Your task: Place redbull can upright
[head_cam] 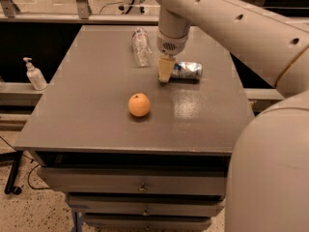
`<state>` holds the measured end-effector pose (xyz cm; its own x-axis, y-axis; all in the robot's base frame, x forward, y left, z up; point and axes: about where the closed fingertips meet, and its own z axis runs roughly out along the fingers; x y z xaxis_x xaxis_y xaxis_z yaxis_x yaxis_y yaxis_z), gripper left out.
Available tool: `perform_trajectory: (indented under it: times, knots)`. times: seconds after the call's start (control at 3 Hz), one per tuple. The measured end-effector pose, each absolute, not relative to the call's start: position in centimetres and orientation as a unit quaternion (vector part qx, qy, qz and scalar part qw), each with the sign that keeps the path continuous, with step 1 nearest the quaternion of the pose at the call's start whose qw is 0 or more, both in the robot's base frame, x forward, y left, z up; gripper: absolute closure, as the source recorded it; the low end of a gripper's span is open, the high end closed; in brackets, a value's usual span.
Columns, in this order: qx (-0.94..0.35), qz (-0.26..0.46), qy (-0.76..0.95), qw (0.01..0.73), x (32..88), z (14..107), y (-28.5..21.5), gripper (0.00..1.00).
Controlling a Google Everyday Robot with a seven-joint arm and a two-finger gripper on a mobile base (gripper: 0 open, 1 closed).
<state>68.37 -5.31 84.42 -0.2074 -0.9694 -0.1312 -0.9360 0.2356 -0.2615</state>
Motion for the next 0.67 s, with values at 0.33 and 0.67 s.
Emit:
perform_trajectory:
  times: [0.33,0.67]
  knots:
    - [-0.62,-0.06,0.772,0.129,68.2,85.8,-4.7,0.61]
    - [-0.625,-0.042,0.767,0.134,67.3,87.5,-4.8,0.84]
